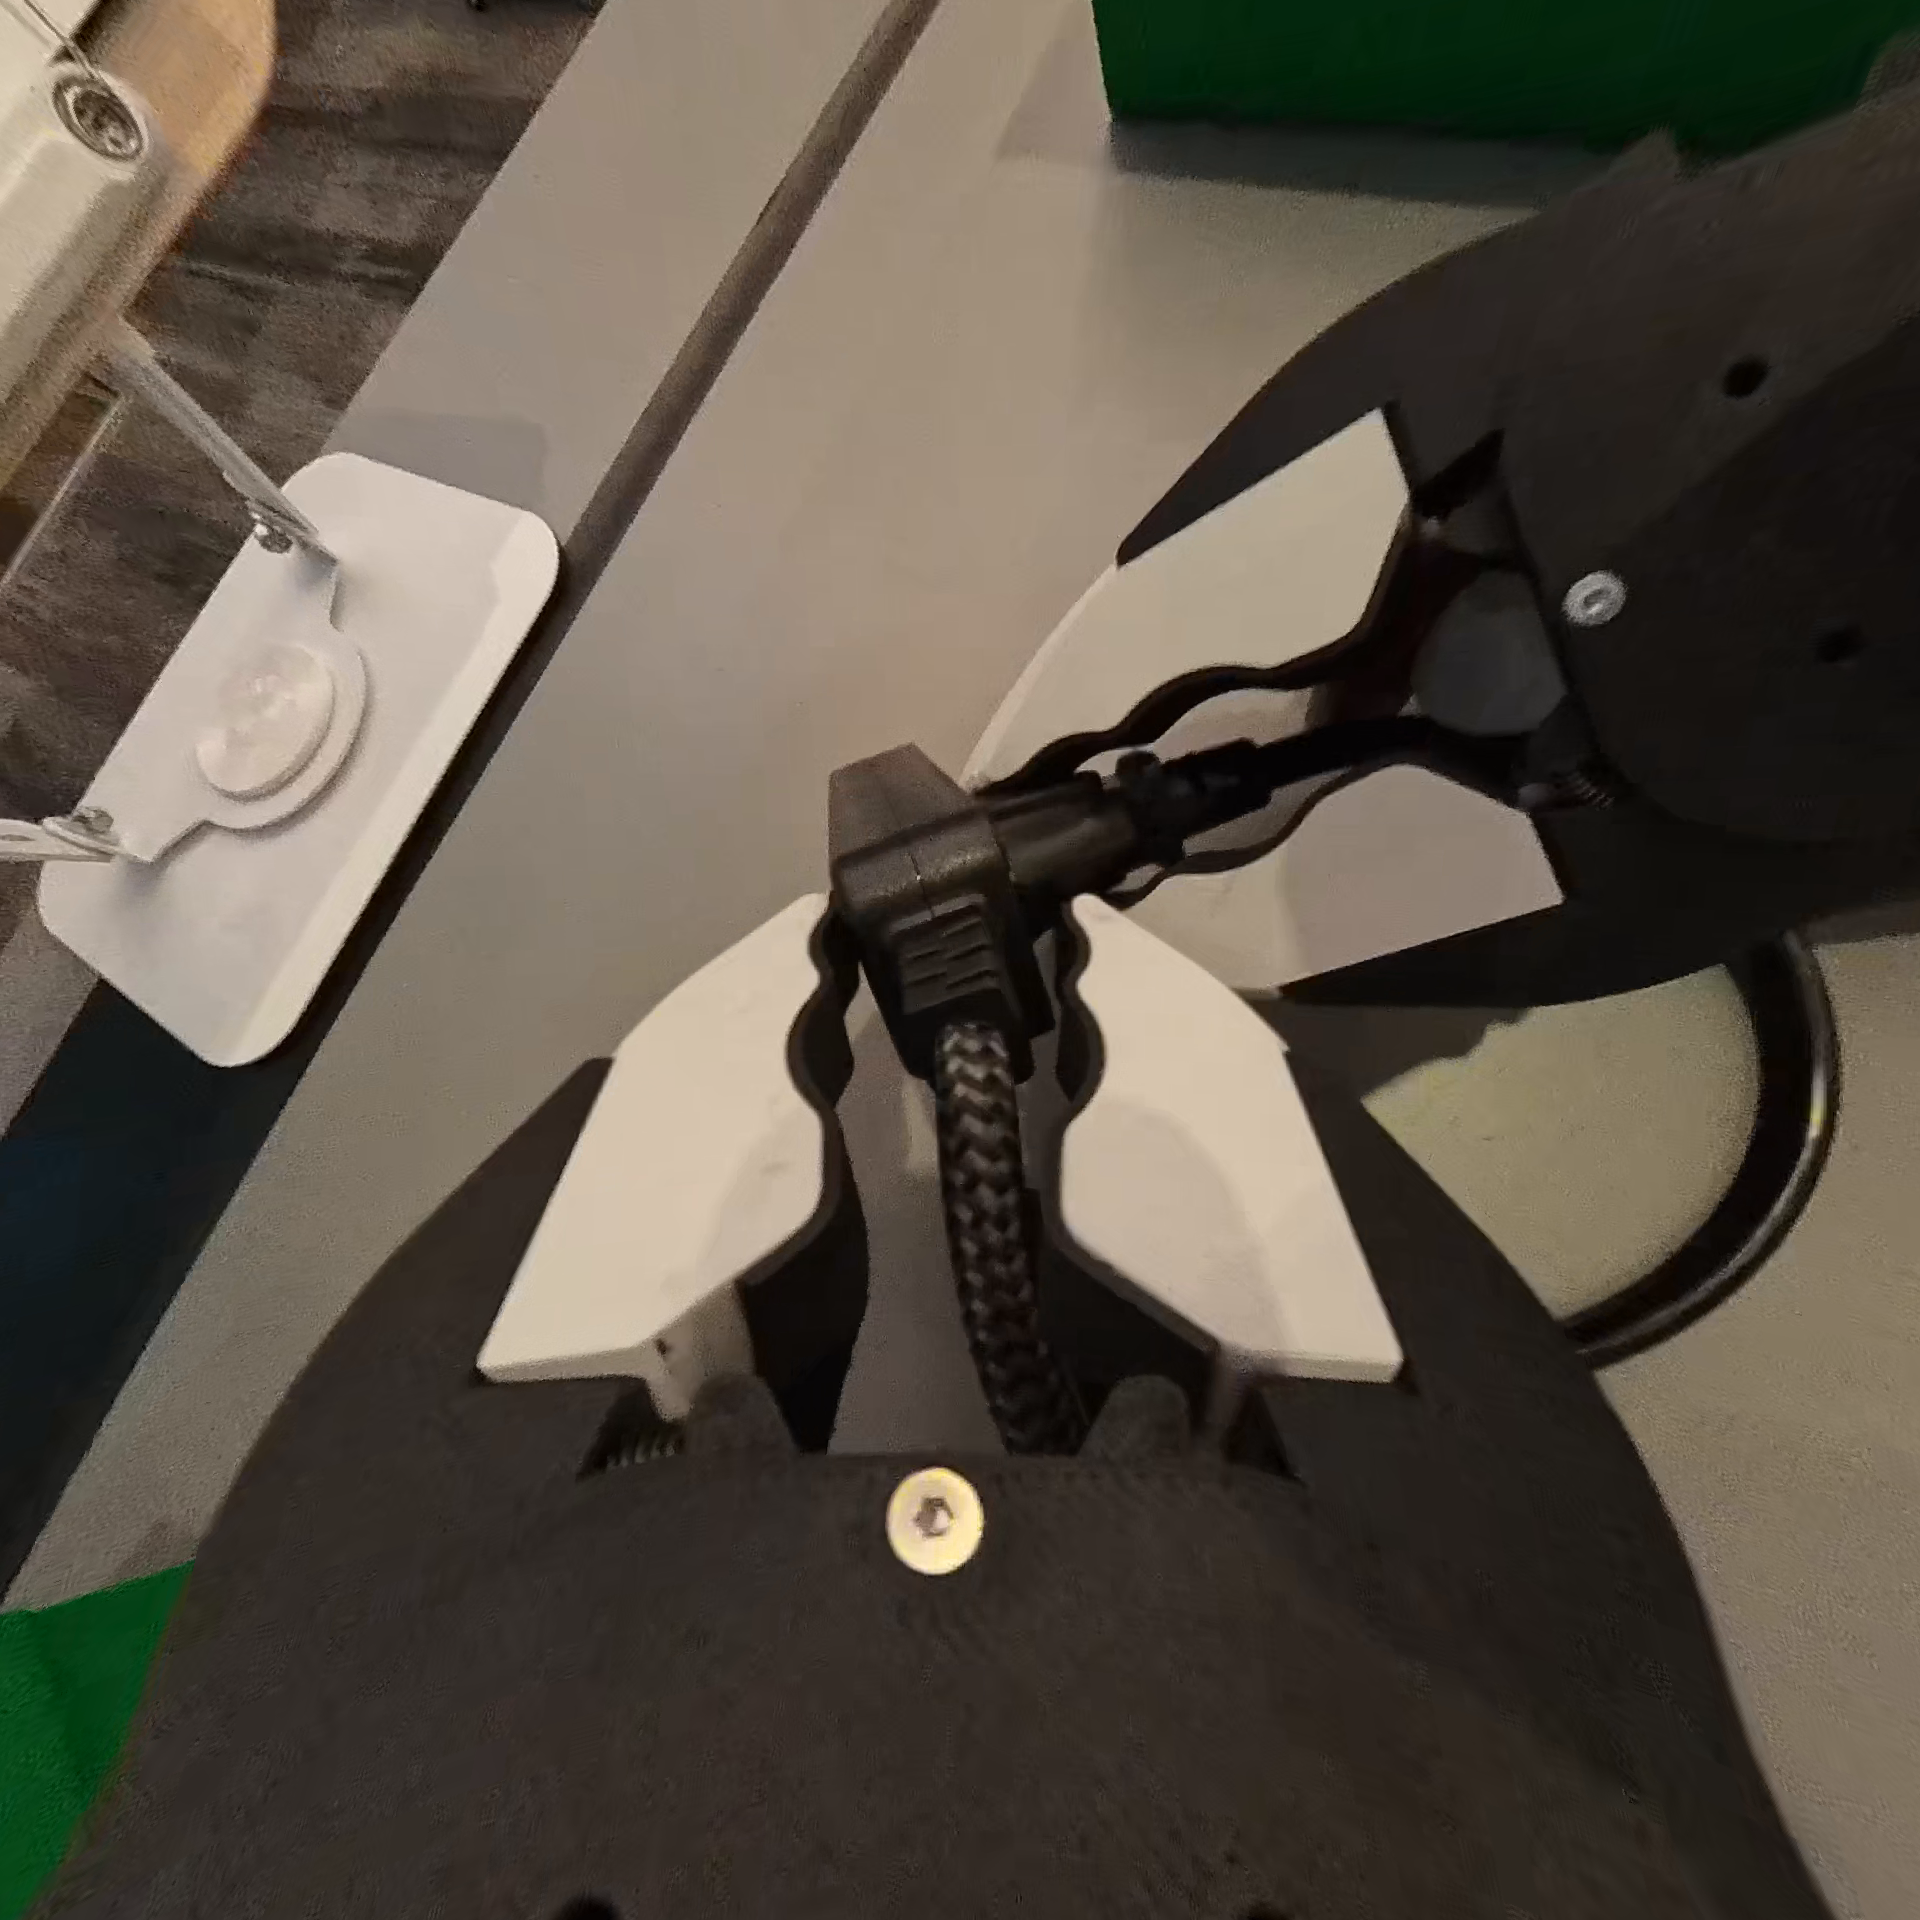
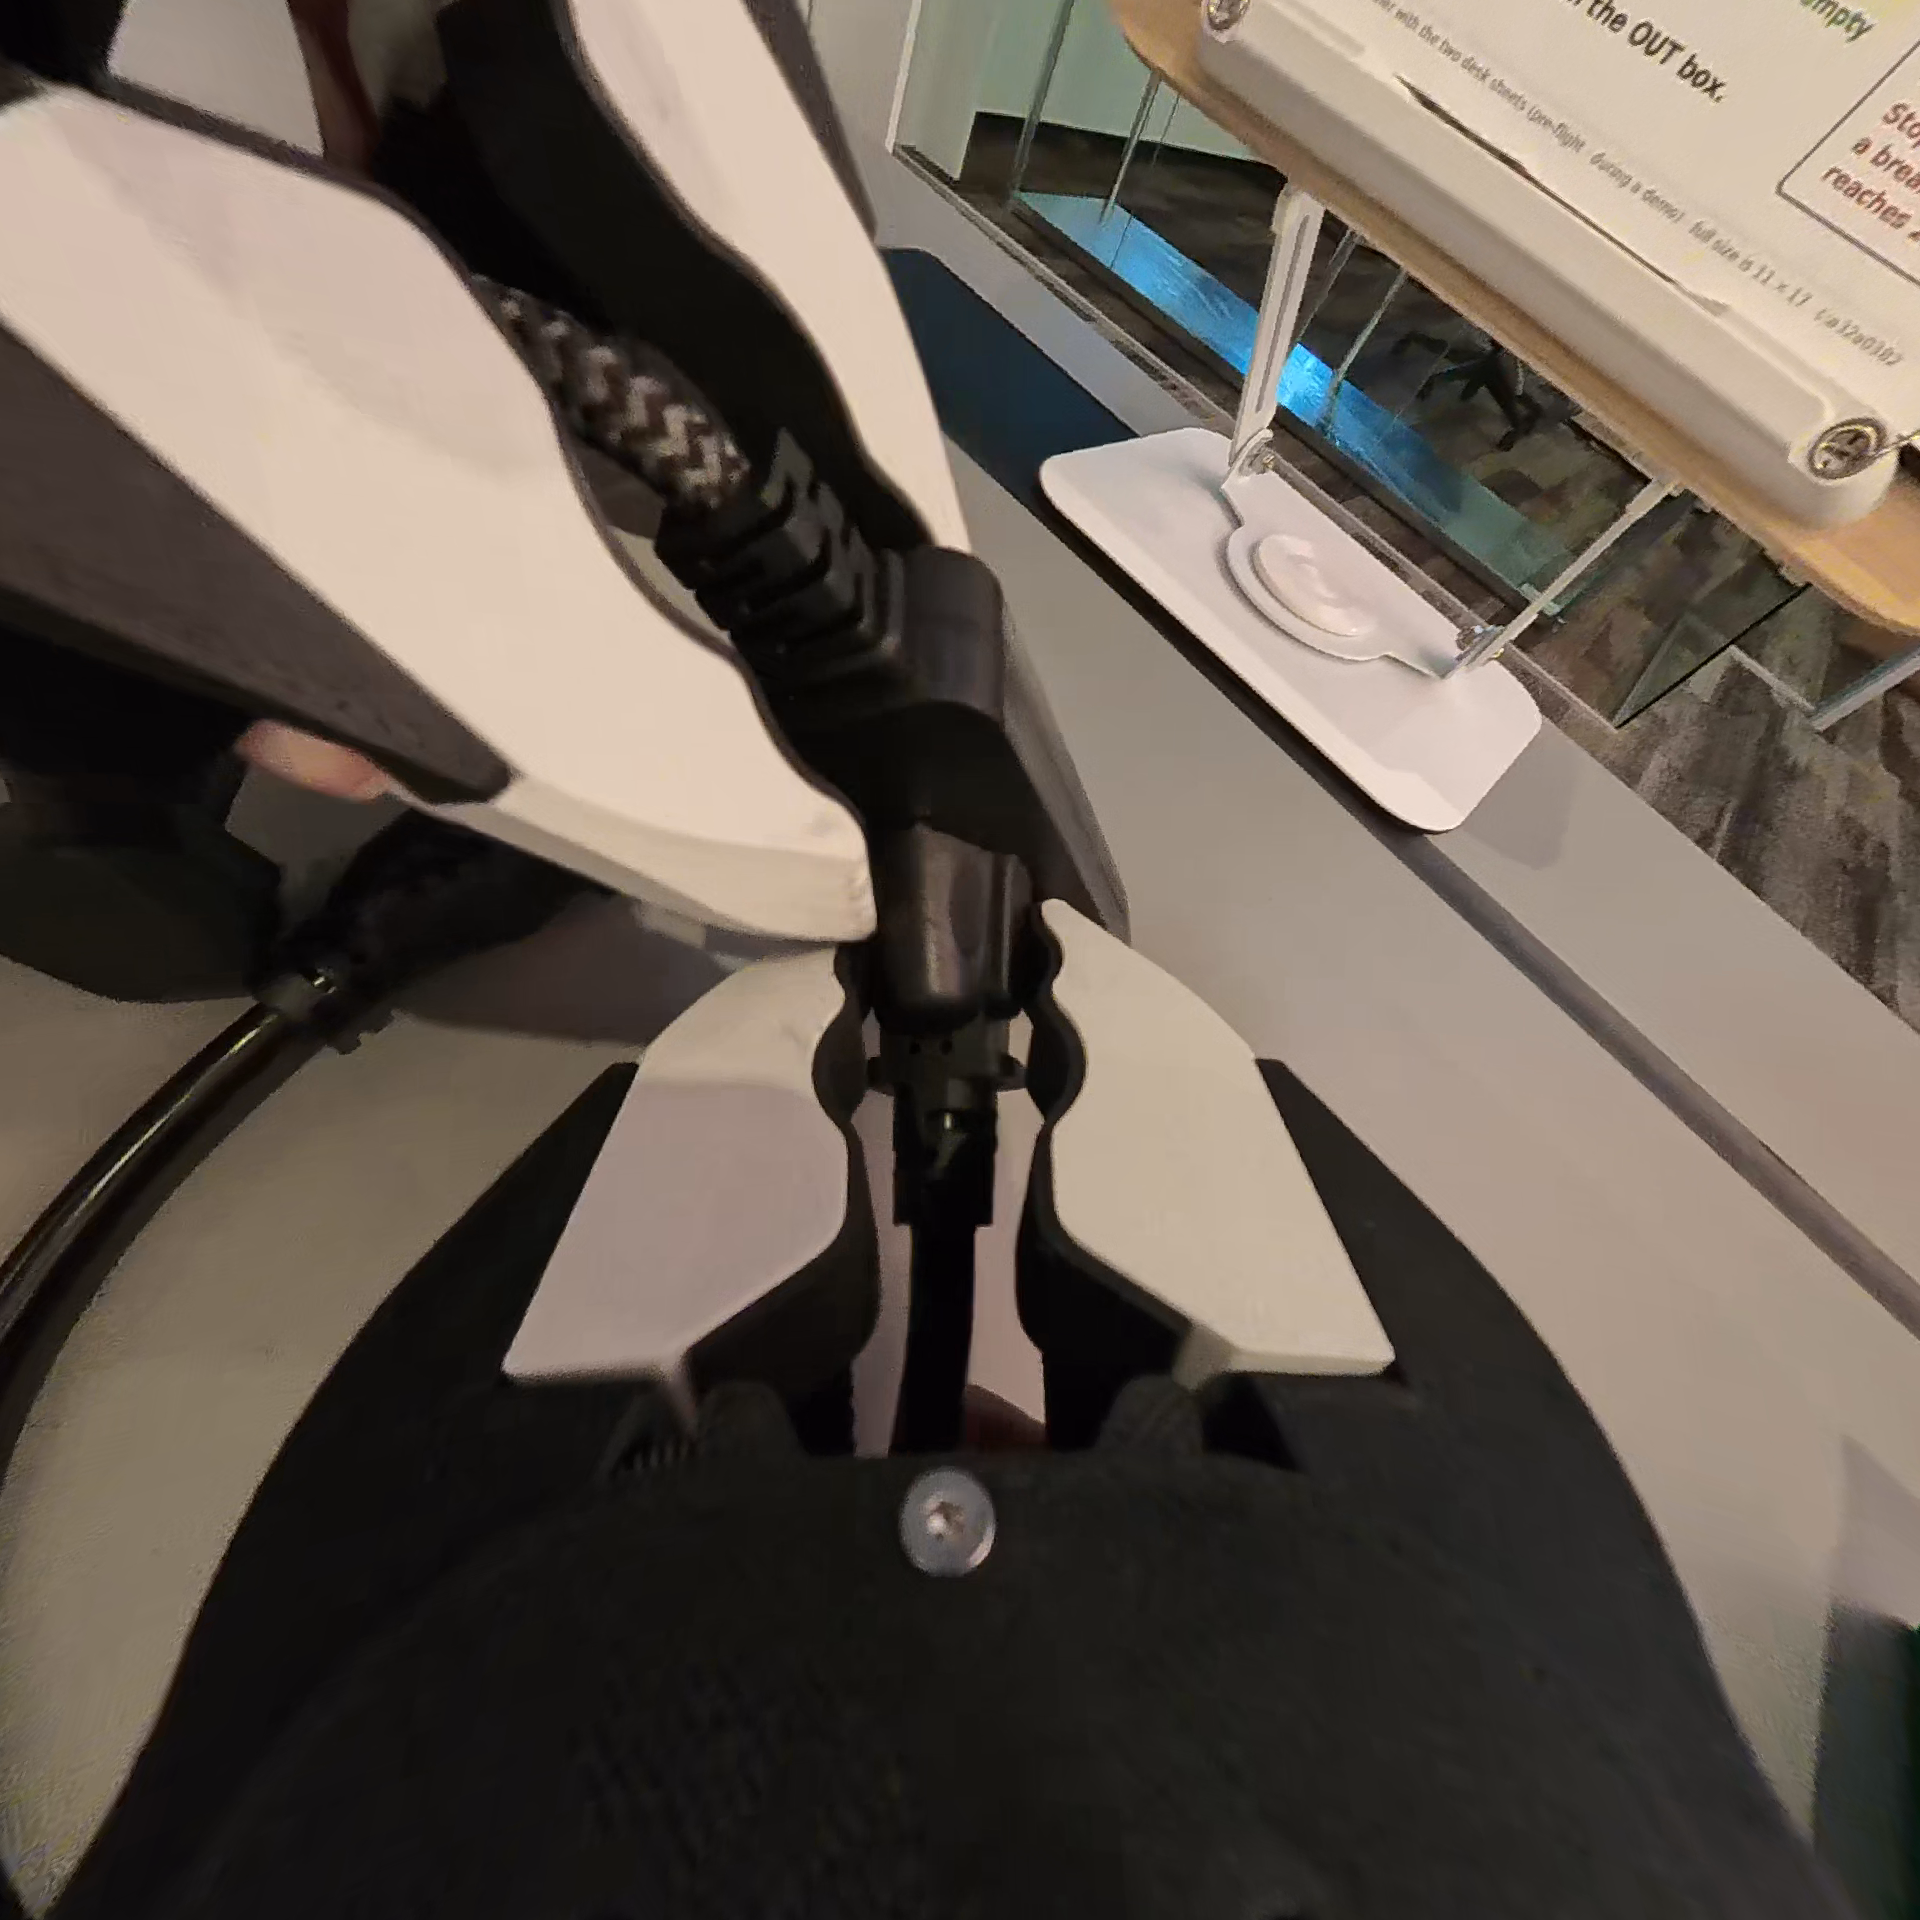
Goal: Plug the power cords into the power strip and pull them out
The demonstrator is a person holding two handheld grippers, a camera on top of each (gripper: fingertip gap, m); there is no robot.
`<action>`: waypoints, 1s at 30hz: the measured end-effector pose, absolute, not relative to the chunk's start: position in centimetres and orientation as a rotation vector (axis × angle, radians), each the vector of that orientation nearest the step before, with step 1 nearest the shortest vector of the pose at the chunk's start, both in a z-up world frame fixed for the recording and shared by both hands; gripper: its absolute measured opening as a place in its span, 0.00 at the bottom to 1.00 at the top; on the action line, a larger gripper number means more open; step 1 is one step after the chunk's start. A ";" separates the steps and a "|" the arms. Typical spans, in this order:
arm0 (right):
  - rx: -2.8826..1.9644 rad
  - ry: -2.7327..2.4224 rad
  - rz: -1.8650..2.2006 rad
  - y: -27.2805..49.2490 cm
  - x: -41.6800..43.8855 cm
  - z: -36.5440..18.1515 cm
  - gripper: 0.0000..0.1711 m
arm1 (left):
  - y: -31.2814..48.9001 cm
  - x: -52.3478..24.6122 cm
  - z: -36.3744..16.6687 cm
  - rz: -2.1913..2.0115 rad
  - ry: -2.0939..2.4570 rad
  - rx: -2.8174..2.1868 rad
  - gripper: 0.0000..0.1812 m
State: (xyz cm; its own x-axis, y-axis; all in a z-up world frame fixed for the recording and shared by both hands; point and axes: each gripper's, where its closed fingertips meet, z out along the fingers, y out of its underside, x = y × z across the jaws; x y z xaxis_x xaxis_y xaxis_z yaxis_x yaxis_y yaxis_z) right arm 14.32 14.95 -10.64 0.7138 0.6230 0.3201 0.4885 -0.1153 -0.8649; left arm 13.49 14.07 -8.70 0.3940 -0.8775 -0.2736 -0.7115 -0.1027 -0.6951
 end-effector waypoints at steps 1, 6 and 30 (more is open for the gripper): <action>-1.762 -0.879 0.156 14.9 14.3 -10.7 0.16 | 14.2 13.1 -9.0 -0.209 1.405 -1.861 0.18; -1.773 -0.845 0.363 14.4 14.2 -10.7 0.16 | 14.2 13.2 -9.0 -0.171 1.451 -1.816 0.18; -2.111 -1.102 0.574 12.0 14.7 -13.3 0.14 | 12.8 14.3 -9.4 0.027 1.603 -1.677 0.19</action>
State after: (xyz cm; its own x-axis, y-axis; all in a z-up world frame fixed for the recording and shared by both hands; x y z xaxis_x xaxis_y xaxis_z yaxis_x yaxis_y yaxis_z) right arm 14.70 12.03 -13.27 0.5445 0.8358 -0.0703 0.5371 -0.4118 -0.7362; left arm 14.32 12.78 -9.38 0.1972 -0.8311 -0.5200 -0.8484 0.1211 -0.5154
